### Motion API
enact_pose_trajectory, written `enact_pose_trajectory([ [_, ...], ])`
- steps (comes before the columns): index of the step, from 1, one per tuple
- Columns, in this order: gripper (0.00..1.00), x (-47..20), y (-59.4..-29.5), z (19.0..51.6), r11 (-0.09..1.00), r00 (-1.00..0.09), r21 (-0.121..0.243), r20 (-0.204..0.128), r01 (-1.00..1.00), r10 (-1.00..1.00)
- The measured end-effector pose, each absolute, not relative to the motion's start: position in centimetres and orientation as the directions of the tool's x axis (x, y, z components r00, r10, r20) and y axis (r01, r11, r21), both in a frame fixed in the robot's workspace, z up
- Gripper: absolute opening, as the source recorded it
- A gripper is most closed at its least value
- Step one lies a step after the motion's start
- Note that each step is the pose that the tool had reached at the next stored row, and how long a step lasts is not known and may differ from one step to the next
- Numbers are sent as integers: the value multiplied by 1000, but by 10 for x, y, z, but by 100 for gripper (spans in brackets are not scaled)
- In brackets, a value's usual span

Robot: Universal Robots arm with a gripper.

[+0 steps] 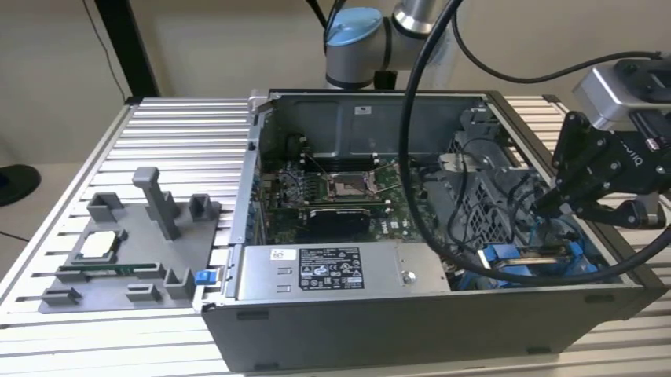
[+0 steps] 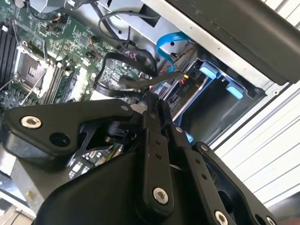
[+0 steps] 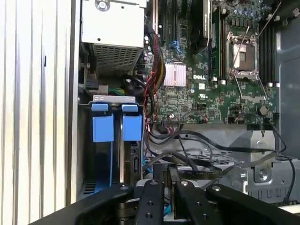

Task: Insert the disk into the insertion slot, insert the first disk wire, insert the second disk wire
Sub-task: 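Insert the second disk wire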

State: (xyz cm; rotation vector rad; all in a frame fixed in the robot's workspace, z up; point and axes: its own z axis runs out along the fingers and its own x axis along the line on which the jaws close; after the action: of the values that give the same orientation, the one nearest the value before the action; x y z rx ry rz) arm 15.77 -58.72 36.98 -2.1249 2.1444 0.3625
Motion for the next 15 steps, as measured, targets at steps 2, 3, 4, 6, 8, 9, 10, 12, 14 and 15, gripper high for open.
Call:
enact_pose_trajectory([
  [2, 0, 157, -588, 370, -5, -18, 97, -237, -995, -971],
  [3, 0, 157, -589, 369, -7, -16, 97, -237, -995, -971],
  [4, 0, 157, -589, 369, -10, -14, 97, -236, -995, -972],
  [6, 0, 157, -590, 369, -14, -9, 97, -233, -995, -972],
  [8, 0, 157, -591, 369, -18, -5, 97, -231, -995, -973],
  [9, 0, 157, -591, 368, -19, -4, 97, -229, -995, -973],
  [10, 0, 156, -591, 368, -20, -3, 97, -229, -995, -973],
  [12, 0, 156, -591, 368, -20, -2, 97, -228, -995, -974],
  [14, 0, 155, -591, 368, -21, -2, 97, -228, -995, -974],
  [15, 0, 155, -591, 368, -21, -2, 97, -227, -995, -974],
])
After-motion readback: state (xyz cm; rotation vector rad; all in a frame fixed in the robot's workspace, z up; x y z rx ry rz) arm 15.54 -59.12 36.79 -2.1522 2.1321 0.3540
